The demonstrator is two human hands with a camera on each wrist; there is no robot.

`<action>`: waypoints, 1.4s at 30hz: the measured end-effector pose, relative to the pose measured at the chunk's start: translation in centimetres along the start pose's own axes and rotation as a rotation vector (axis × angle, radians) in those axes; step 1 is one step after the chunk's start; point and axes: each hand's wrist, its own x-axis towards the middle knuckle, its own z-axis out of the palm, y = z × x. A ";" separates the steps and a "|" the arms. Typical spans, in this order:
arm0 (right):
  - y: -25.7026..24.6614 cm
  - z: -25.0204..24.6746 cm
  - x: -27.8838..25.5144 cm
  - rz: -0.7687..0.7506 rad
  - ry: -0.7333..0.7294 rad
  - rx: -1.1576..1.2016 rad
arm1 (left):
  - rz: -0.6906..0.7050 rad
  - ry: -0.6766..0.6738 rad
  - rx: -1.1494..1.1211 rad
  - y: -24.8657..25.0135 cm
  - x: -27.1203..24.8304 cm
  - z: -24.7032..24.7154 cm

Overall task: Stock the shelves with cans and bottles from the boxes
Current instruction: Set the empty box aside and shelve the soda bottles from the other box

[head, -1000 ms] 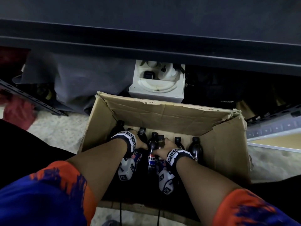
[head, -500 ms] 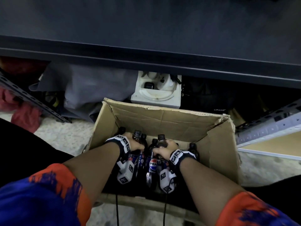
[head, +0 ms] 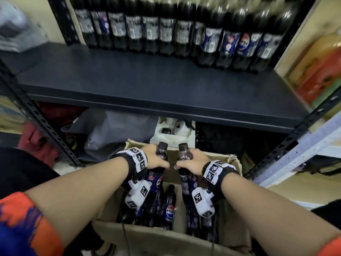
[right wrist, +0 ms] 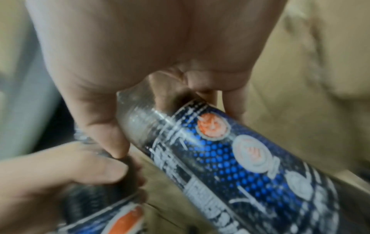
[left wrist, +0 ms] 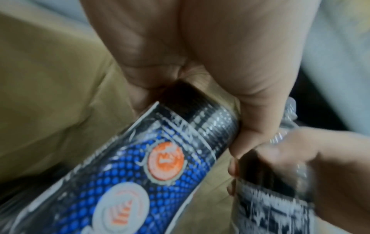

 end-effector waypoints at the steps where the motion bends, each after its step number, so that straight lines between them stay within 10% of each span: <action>1: -1.3 -0.9 -0.5 -0.041 0.003 0.012 | 0.030 0.007 0.011 0.8 -0.6 -1.0; 21: -21.8 -15.8 -7.7 -0.711 0.466 0.161 | 0.672 0.360 -0.415 13.9 -10.2 -21.0; 31: -23.8 -17.3 -3.1 -0.792 0.637 0.149 | 0.627 0.673 -0.481 17.4 -6.0 -22.4; 42: -22.7 -17.0 0.5 -0.775 0.471 0.215 | 0.587 0.805 -0.428 18.9 -2.2 -20.4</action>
